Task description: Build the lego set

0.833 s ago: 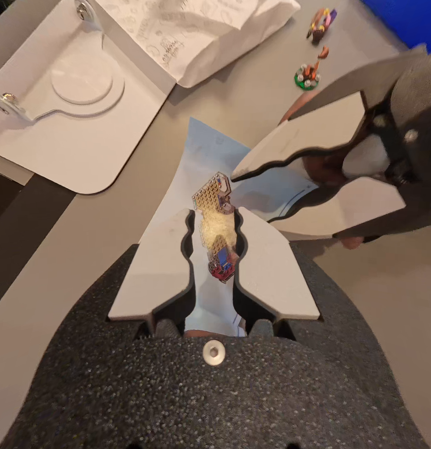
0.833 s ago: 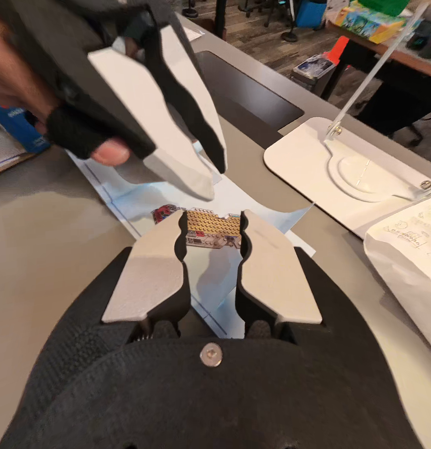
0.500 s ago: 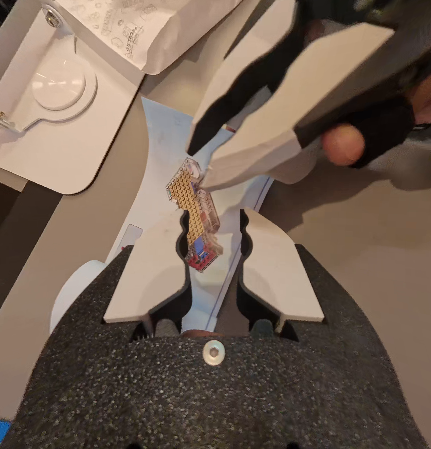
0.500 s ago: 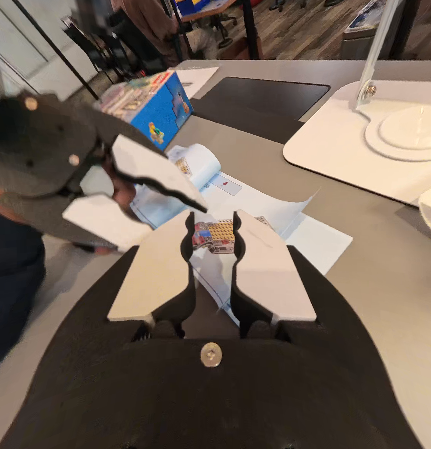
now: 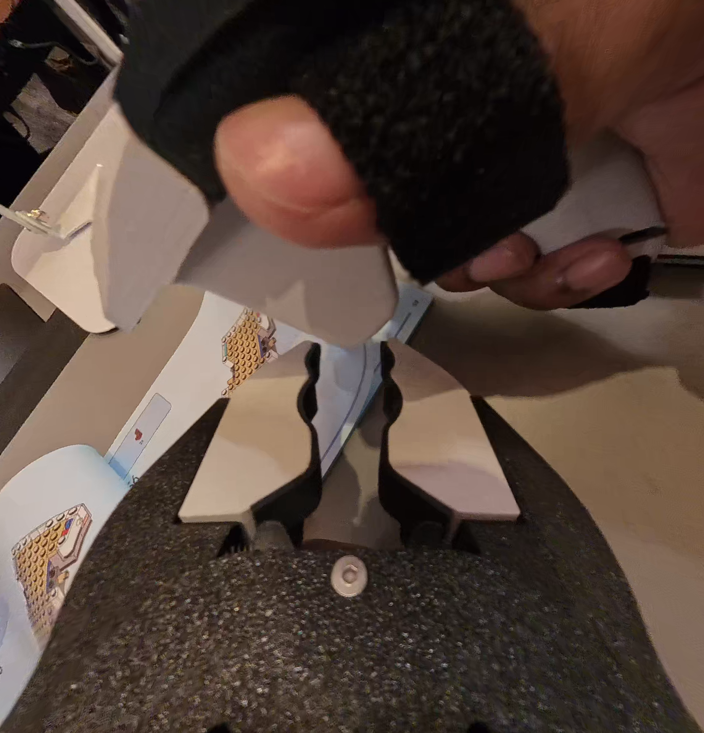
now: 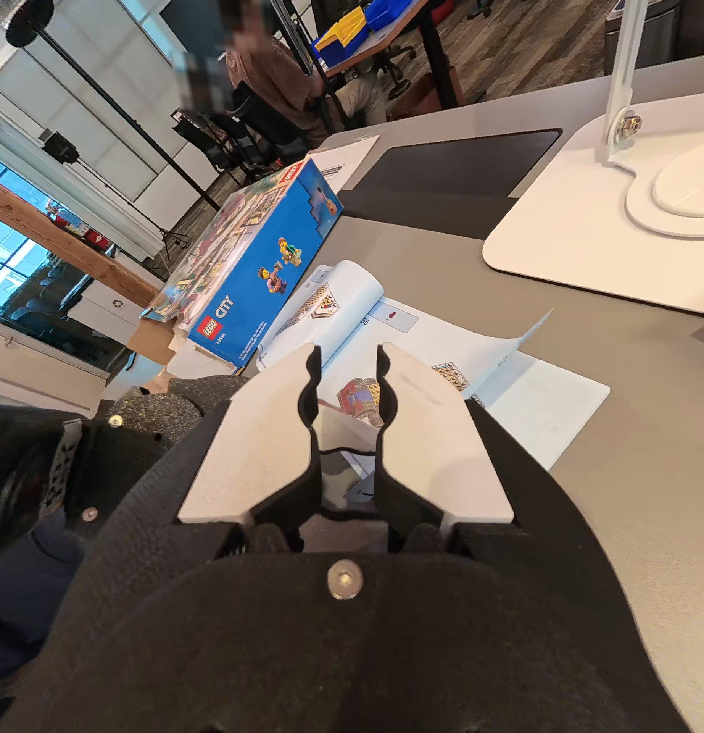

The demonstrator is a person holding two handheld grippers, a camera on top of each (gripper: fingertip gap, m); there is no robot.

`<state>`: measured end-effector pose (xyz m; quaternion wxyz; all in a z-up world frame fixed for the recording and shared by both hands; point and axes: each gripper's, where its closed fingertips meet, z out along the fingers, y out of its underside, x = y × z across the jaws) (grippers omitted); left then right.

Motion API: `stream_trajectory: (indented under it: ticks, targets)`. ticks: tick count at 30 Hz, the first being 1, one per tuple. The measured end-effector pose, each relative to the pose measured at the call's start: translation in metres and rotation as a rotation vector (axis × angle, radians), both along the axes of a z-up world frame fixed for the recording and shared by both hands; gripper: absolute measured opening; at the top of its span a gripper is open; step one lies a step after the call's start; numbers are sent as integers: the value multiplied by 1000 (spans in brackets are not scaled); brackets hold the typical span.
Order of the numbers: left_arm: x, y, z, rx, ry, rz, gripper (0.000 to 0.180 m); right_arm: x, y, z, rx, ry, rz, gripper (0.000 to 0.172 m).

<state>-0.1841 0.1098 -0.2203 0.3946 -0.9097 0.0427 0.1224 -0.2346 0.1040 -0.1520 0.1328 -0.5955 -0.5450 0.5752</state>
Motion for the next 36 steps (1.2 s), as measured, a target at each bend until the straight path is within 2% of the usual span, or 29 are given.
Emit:
stream_trajectory:
  ticks: [1, 3, 5, 11, 16, 21, 29, 32, 36]
  targets:
    - [-1, 0, 1, 17, -15, 10, 22, 0, 0, 0, -4, 1, -1, 26]
    - [-3, -2, 6, 59, -67, 34, 7, 0, 0, 1, -17, 5, -3, 27]
    - [-8, -4, 10, 95, -118, 69, 0, -1, -1, 2, -30, 11, -6, 27]
    - [-21, -15, 31, 255, -267, 163, 0, -2, 1, 13, -71, 64, -57, 31]
    - [-35, -32, 45, 367, -286, 267, 0, -1, 1, 21, -121, 100, -127, 42]
    - [-44, -47, 56, 465, -337, 334, 0, -1, -18, 15, -152, 60, -59, 53]
    - [-39, -51, 52, 468, -401, 287, 0, -8, -40, -5, -212, -20, 20, 67]
    - [-36, -51, 51, 459, -407, 264, 0, -10, -41, -8, -205, -33, 25, 67]
    - [-32, -49, 49, 448, -433, 237, 2, -10, -42, -13, -191, -45, 27, 57]
